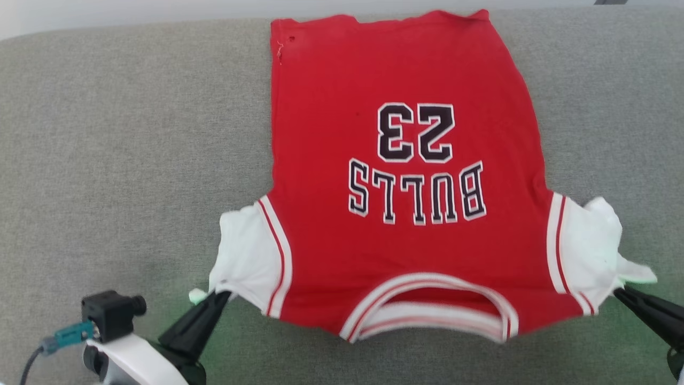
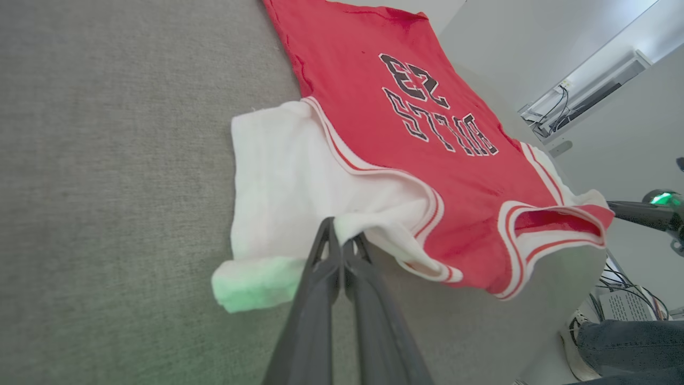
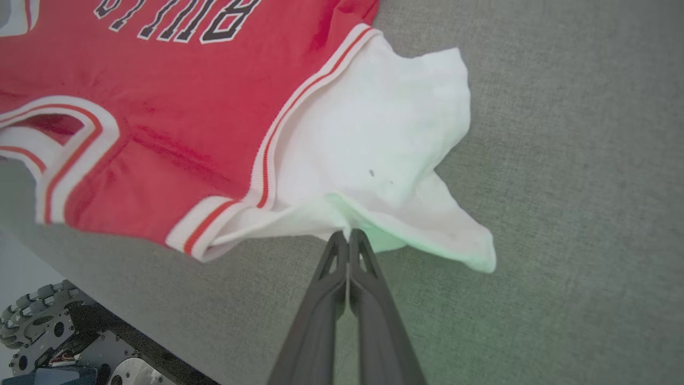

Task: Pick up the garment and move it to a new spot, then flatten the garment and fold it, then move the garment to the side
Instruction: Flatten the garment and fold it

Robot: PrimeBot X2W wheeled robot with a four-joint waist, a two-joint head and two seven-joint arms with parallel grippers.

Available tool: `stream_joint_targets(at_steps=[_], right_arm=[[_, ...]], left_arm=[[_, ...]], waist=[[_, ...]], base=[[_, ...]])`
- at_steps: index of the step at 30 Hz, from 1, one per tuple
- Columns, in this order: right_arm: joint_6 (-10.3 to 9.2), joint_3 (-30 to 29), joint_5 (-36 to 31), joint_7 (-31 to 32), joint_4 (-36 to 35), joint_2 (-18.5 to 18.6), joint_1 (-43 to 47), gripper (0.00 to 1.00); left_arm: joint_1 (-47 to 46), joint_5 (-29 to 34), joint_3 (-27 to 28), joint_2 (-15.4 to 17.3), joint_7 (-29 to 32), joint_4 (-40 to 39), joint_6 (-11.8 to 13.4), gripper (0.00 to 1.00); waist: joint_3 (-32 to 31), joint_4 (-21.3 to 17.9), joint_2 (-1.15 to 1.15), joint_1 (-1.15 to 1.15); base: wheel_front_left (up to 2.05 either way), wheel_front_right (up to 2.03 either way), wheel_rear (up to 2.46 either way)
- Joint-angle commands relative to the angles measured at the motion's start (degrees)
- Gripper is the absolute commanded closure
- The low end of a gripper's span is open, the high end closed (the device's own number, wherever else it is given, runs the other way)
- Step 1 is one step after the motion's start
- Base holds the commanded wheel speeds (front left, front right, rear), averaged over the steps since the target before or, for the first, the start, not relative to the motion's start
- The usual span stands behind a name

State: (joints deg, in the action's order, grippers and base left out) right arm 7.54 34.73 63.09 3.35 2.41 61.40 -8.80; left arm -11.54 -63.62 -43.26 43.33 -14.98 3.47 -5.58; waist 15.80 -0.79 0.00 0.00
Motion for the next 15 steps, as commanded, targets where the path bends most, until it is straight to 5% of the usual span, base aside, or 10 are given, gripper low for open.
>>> stream_joint_targets(at_steps=[1, 7, 15], right_arm=[[-0.11, -0.9, 0.4, 0.8, -0.8, 0.4, 1.5, 1.00], [-0.10, -6.6, -0.5, 3.1, -3.2, -1.6, 6.1, 1.00], [-0.07, -6.5, -6.1, 10.4, 0.6, -8.8, 3.8, 1.00]], left_arm=[[1.2, -0.1, 0.1, 0.4, -0.2, -1.0, 0.5, 1.00], [1.9, 1.8, -1.6, 0.2, 1.3, -3.6, 2.9, 1.00], [-1.9, 3.3, -4.2, -5.4, 1.9, 4.0, 1.5, 1.00]], waist=[[0.1, 0.1, 0.00, 0.00], [0.5, 0.7, 0.00, 0.00], [1.8, 1.1, 0.00, 0.00]], base=[[0.00, 0.00, 0.00], [0.00, 0.00, 0.00], [0.00, 0.00, 0.00]])
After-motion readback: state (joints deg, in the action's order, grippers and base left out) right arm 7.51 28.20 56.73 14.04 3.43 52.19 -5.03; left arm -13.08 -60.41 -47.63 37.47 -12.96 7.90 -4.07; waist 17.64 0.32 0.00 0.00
